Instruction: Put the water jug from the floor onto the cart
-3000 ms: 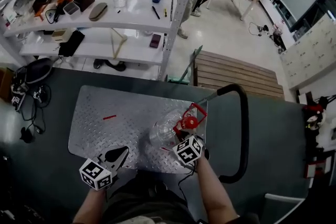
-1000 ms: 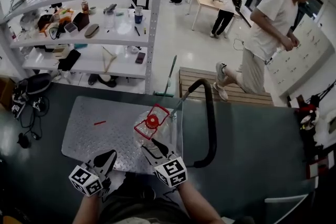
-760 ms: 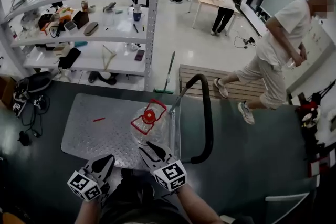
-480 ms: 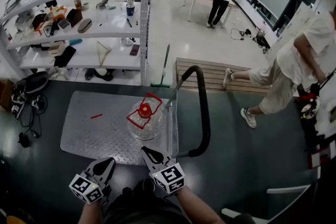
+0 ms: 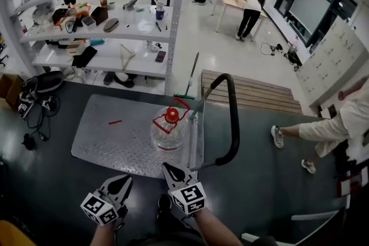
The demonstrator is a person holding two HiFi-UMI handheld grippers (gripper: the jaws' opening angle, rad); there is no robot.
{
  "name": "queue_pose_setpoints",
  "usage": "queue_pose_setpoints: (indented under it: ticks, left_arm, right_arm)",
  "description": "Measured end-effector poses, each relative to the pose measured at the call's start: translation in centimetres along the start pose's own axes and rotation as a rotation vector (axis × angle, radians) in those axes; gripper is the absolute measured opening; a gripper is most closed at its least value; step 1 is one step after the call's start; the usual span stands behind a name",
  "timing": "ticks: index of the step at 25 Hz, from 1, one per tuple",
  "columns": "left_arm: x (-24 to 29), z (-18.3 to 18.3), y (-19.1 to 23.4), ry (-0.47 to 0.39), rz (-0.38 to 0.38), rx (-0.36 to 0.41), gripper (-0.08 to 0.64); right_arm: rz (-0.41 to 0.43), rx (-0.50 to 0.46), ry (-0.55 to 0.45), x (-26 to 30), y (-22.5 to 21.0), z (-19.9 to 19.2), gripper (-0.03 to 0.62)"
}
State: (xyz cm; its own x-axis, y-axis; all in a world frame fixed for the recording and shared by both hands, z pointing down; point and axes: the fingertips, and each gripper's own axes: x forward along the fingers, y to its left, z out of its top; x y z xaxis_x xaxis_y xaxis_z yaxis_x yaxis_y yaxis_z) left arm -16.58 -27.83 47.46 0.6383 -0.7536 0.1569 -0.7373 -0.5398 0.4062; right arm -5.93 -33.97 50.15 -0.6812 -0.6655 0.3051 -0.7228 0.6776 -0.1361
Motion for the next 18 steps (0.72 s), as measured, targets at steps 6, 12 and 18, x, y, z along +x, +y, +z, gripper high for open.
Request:
queue_pose_setpoints:
  ticks: [6, 12, 18]
  left_arm:
    - [-8.8, -1.7, -3.5, -0.063, 0.017, 0.020, 0.008]
    - [-16.1, -4.1, -9.8, -0.088, -0.032, 0.073, 0.008]
    - [-20.7, -6.2, -15.5, -0.105, -0.097, 0.073, 0.008]
  right_arm:
    - [0.009, -0.043, -0.041, -4.0, 8.1, -0.4, -0.009]
    - [-0.022, -0.056, -0.078, -12.2, 14.8, -1.9, -0.009]
    - [-0.140, -0.047, -0.149, -21.2, 17.9, -2.7, -0.009]
